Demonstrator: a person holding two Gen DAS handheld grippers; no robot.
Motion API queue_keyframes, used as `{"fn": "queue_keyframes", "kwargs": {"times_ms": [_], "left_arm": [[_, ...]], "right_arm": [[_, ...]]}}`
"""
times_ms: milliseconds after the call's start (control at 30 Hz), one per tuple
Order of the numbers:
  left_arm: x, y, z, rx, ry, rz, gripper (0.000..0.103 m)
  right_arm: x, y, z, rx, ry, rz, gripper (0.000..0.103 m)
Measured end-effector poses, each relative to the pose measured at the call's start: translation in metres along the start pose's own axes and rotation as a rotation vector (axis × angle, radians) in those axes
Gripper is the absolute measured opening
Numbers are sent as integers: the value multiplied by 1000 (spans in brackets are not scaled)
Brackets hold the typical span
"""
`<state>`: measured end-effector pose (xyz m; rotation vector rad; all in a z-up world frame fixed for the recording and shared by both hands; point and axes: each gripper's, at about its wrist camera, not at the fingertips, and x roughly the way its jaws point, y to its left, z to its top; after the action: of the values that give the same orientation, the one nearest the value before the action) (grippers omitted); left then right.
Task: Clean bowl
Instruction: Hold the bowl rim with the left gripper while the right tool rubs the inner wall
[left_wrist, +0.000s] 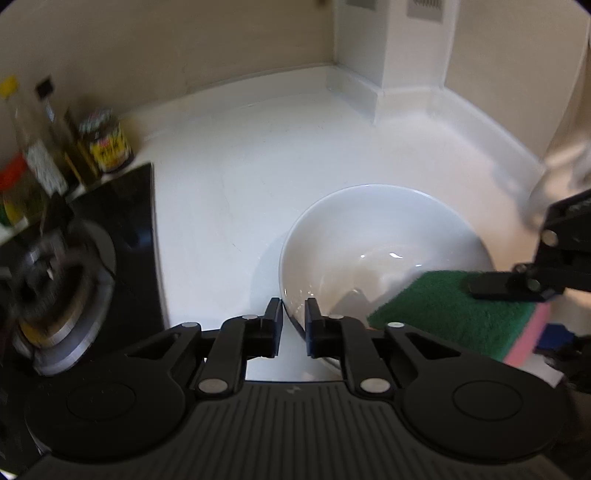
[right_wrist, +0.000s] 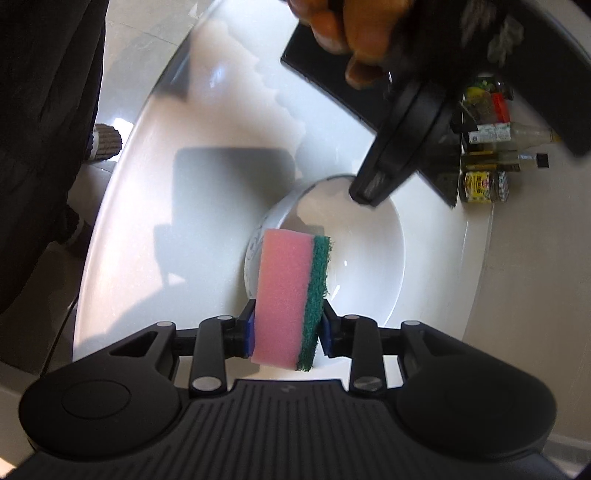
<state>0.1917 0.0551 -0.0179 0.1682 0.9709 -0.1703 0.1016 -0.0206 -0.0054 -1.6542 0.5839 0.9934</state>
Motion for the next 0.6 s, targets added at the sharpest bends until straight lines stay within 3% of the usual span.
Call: {"fn": "queue_keyframes", "kwargs": {"times_ms": [133,267,367,600], "left_arm": [[5,6,10,61,-1,-60,7],[10,5,15,140,-15,-148,13],[10,-3,14,133,-9,-101,13],[-5,-13,-10,-56,-6,34,17]], "right_arm": [[-3,1,3,6,-42,10,29],[-1,6,-11,-46,-28,13,29],[1,6,-20,-38,-14,11,29],[10,-1,-20,18,14,23,29]]}}
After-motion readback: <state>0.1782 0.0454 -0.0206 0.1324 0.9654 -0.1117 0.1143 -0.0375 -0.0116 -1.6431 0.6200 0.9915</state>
